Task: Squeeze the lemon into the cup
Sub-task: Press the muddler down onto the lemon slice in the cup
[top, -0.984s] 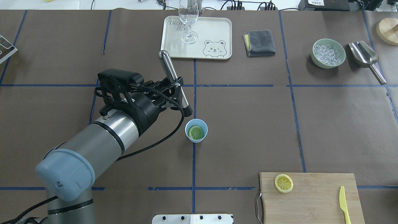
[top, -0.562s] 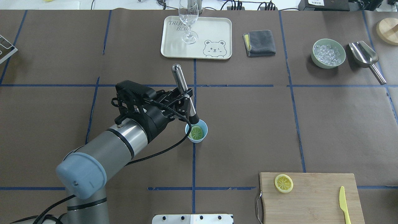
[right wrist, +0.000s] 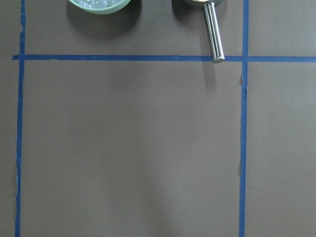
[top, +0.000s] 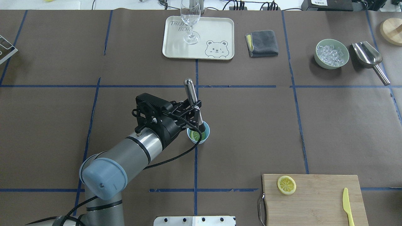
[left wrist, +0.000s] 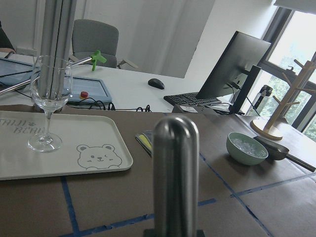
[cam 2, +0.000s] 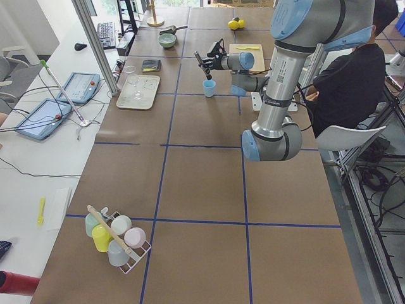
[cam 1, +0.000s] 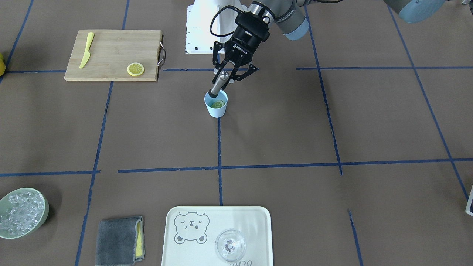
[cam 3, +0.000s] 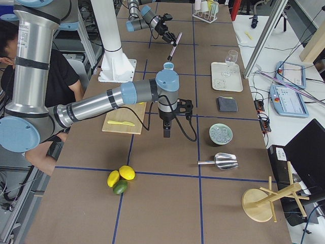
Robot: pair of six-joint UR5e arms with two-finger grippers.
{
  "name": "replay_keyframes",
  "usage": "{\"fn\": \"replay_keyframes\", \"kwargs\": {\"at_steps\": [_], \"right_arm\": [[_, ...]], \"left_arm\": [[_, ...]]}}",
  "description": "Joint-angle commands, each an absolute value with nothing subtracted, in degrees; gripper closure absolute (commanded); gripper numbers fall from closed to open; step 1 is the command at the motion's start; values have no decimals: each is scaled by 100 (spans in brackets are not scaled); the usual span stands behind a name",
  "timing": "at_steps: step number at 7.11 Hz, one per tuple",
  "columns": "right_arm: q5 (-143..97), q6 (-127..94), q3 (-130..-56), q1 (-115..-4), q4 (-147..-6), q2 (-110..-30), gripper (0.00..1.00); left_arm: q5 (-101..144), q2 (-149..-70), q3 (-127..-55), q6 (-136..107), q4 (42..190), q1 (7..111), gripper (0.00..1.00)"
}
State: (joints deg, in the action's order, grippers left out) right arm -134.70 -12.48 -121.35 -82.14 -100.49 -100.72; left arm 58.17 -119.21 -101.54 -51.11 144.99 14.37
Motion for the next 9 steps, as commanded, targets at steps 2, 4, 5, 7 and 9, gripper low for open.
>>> {"fn": "replay_keyframes", "kwargs": {"at_steps": [2, 4, 5, 7, 9], "right_arm": [[-13509, -1248, -12138, -8235, -10046, -10064, 0], [-13500, -1248, -12138, -8235, -10046, -10063, 0], [-13500, -1248, -12138, -8235, -10046, -10063, 0], [-13500, -1248, -12146, -8235, -10046, -10063, 0], [-13509, -1248, -12182, -8288, -10063, -10063, 0]], "left_arm": [[5845, -11936, -9993, -5071, 14520, 1424, 100], [5845, -11962, -9688, -5080, 14572, 1424, 100], [5836, -11962, -9468, -5080, 14807, 1389, 100], [5845, -11997, -9290, -5098, 14941, 1380, 100], [5906, -11997, -9377, -5054, 14950, 1354, 100]]}}
